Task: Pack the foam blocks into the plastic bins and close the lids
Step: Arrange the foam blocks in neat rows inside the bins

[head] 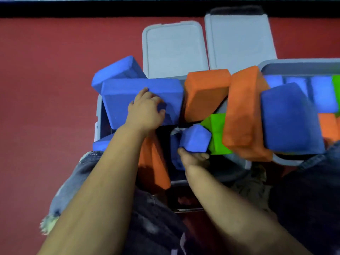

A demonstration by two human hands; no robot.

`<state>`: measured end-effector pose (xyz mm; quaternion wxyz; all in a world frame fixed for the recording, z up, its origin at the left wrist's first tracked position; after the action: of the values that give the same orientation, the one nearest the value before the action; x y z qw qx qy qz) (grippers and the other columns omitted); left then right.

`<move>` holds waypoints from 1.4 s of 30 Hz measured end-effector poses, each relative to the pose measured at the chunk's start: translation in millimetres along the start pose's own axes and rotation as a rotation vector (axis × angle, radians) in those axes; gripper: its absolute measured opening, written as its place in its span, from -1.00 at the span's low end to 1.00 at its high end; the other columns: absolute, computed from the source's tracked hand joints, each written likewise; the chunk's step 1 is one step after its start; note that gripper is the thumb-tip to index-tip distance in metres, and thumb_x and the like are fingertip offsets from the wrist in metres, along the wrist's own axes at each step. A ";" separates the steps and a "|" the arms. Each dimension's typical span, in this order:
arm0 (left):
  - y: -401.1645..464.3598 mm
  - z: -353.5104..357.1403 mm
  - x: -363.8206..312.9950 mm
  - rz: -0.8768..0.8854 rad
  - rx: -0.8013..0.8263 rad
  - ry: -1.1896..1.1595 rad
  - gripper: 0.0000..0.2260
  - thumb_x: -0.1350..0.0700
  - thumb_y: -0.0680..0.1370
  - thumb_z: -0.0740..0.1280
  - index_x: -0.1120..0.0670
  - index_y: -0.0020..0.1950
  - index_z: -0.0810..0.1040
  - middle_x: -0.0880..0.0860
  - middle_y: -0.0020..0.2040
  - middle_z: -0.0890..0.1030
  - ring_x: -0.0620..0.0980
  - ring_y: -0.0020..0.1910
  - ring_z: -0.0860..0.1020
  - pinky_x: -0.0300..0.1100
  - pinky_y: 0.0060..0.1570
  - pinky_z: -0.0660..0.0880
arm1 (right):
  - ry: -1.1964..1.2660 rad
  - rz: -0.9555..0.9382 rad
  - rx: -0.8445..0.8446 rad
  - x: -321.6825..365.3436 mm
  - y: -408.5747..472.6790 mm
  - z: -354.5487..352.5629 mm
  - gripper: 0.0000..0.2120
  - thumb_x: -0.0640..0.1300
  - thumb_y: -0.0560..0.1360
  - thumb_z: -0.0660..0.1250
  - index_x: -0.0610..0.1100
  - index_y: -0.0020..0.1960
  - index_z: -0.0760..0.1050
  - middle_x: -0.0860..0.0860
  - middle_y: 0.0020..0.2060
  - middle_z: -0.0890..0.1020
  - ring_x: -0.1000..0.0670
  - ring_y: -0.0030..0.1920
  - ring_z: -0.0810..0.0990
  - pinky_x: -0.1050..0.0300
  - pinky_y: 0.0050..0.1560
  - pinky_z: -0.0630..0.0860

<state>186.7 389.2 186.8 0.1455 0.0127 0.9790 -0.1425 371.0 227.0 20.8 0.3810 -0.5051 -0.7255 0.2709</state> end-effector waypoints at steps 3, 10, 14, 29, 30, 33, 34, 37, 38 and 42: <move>-13.9 21.1 -0.3 -0.036 0.174 0.063 -0.63 -0.01 0.56 0.25 -0.05 0.37 0.45 -0.04 0.45 0.32 -0.01 0.54 0.00 0.32 0.39 -0.01 | -0.174 -0.170 -0.109 15.0 -18.9 -41.6 -0.18 0.19 0.24 0.47 -0.23 0.27 0.21 -0.22 0.25 0.36 -0.24 0.26 0.41 -0.03 0.21 0.39; -68.5 56.4 39.1 -0.111 0.308 0.110 -0.49 0.00 0.54 0.29 -0.11 0.48 0.27 0.00 0.56 0.10 0.08 0.54 0.01 0.29 0.41 -0.01 | -0.401 -0.516 -0.163 17.9 -50.3 -66.3 -0.11 0.22 0.22 0.49 -0.16 0.34 0.19 -0.15 0.24 0.38 -0.19 0.27 0.39 -0.02 0.21 0.38; -106.3 63.7 59.8 -0.084 0.286 0.271 -0.49 -0.04 0.55 0.26 -0.07 0.49 0.27 0.06 0.55 0.14 0.10 0.53 0.04 0.12 0.47 -0.09 | -0.467 -0.649 -0.061 22.4 -60.7 -47.7 -0.08 0.20 0.26 0.50 -0.20 0.39 0.14 -0.15 0.28 0.30 -0.19 0.31 0.31 0.03 0.24 0.35; -124.6 144.4 76.3 -0.779 0.330 -0.503 -0.17 -0.11 0.49 0.35 -0.03 0.56 -0.12 0.23 0.45 0.17 0.25 0.33 0.37 0.02 0.30 0.33 | -0.747 -0.776 -0.034 36.8 -51.0 -31.6 0.06 0.22 0.33 0.45 -0.13 0.54 -0.12 -0.14 0.37 0.24 -0.17 0.35 0.28 -0.03 0.26 0.38; -121.7 147.3 80.8 -0.788 0.322 -0.500 -0.16 -0.11 0.50 0.34 -0.05 0.55 -0.17 0.24 0.44 0.19 0.25 0.33 0.37 0.03 0.30 0.33 | -0.691 -0.733 -0.051 35.7 -44.1 -38.3 0.05 0.23 0.33 0.45 -0.15 0.53 -0.10 -0.15 0.37 0.25 -0.18 0.35 0.30 -0.04 0.25 0.38; -110.4 157.0 88.9 -0.803 0.324 -0.516 -0.16 -0.13 0.51 0.32 -0.10 0.54 -0.24 0.27 0.43 0.20 0.28 0.30 0.40 0.04 0.25 0.36 | -0.575 -0.667 -0.073 34.2 -22.6 -50.3 0.03 0.23 0.30 0.47 -0.22 0.50 0.00 -0.19 0.38 0.30 -0.19 0.36 0.34 0.02 0.29 0.34; -107.2 159.9 89.1 -0.803 0.328 -0.530 -0.16 -0.13 0.52 0.32 -0.09 0.55 -0.24 0.28 0.45 0.18 0.29 0.29 0.40 0.03 0.23 0.37 | -0.568 -0.667 -0.064 33.6 -17.2 -50.2 0.04 0.22 0.29 0.48 -0.23 0.49 0.01 -0.19 0.39 0.31 -0.19 0.37 0.34 0.05 0.30 0.32; -97.4 165.3 84.9 -0.790 0.321 -0.555 -0.14 -0.13 0.51 0.33 -0.12 0.55 -0.25 0.28 0.49 0.06 0.30 0.28 0.41 0.00 0.21 0.39 | -0.621 -0.673 -0.047 30.9 -8.4 -43.8 0.05 0.26 0.27 0.48 -0.22 0.49 0.02 -0.18 0.38 0.31 -0.18 0.37 0.32 0.06 0.33 0.28; -94.6 168.1 83.4 -0.798 0.323 -0.555 -0.13 -0.15 0.50 0.35 -0.15 0.54 -0.26 0.26 0.50 0.00 0.31 0.28 0.41 0.00 0.21 0.40 | -0.635 -0.676 -0.054 30.2 -7.4 -41.9 0.05 0.27 0.26 0.48 -0.20 0.48 0.04 -0.17 0.37 0.31 -0.19 0.36 0.32 0.04 0.32 0.29; -92.2 180.7 80.8 -0.854 0.319 -0.502 -0.03 -0.19 0.43 0.41 -0.22 0.50 -0.31 0.22 0.51 -0.14 0.32 0.30 0.38 0.04 0.24 0.45 | -0.630 -0.689 -0.094 27.0 -10.5 -38.1 0.02 0.33 0.19 0.47 -0.10 0.44 0.13 -0.11 0.31 0.34 -0.18 0.31 0.34 -0.04 0.24 0.35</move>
<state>154.1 248.4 23.1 0.3011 -0.4005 0.7979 -0.3351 391.5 249.1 57.9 0.1868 -0.1446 -0.9427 0.2357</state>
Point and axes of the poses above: each hand's wrist, its own y-axis towards the middle knuckle, its own z-axis out of the palm, x = y × z, the point moved 10 cm from there along y, towards the middle knuckle
